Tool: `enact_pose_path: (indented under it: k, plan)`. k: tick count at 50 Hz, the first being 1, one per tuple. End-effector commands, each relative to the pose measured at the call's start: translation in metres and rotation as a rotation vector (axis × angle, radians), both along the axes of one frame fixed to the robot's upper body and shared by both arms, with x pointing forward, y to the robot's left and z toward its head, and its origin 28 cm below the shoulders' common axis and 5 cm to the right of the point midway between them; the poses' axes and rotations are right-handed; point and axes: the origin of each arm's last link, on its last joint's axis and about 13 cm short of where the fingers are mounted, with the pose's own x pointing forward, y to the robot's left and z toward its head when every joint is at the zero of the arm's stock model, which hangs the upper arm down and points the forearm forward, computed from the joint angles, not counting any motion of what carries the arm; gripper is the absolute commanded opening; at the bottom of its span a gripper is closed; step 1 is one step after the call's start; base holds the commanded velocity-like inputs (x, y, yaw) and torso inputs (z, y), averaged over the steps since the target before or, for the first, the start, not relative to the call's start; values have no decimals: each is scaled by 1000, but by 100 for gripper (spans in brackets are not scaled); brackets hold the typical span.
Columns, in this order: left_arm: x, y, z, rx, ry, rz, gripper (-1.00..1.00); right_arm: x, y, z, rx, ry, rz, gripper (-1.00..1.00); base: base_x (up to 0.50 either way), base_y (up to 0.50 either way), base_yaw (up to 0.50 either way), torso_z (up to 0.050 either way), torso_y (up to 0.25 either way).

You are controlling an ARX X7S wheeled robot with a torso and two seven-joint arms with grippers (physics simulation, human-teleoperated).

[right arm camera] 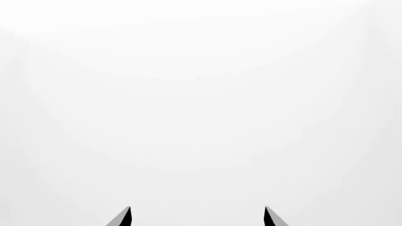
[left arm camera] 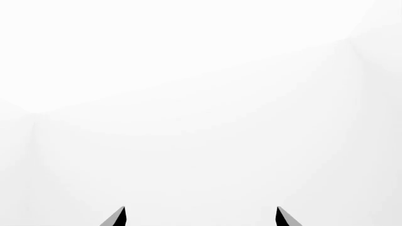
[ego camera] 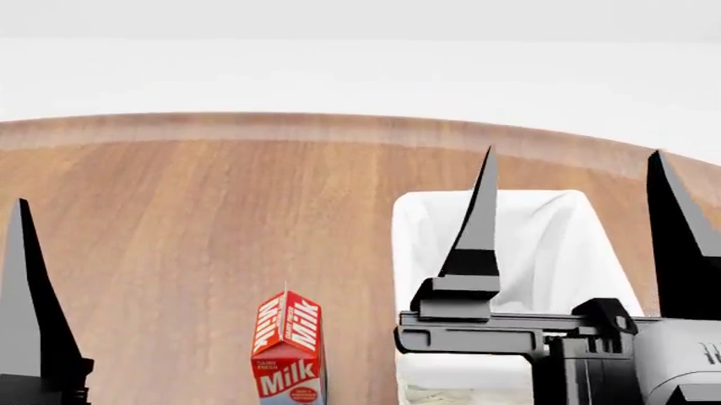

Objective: Pick up the alphabet soup and the tomato sauce, and put them in the basket.

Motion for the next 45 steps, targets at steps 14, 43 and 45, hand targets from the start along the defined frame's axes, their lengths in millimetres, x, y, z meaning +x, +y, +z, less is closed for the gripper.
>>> enact_pose_path:
  k: [14,43,45]
  plan:
    - [3,-2,-3,3,15,1,100,6,-4,59,59,427,251,100,0,0,0,0,0]
    - [3,-5,-4,9,28,-5,100,-30,3,-10,-160,843,268,100,0,0,0,0,0]
    - [3,-5,-4,13,28,-5,100,-33,4,-20,-157,875,273,100,0,0,0,0,0]
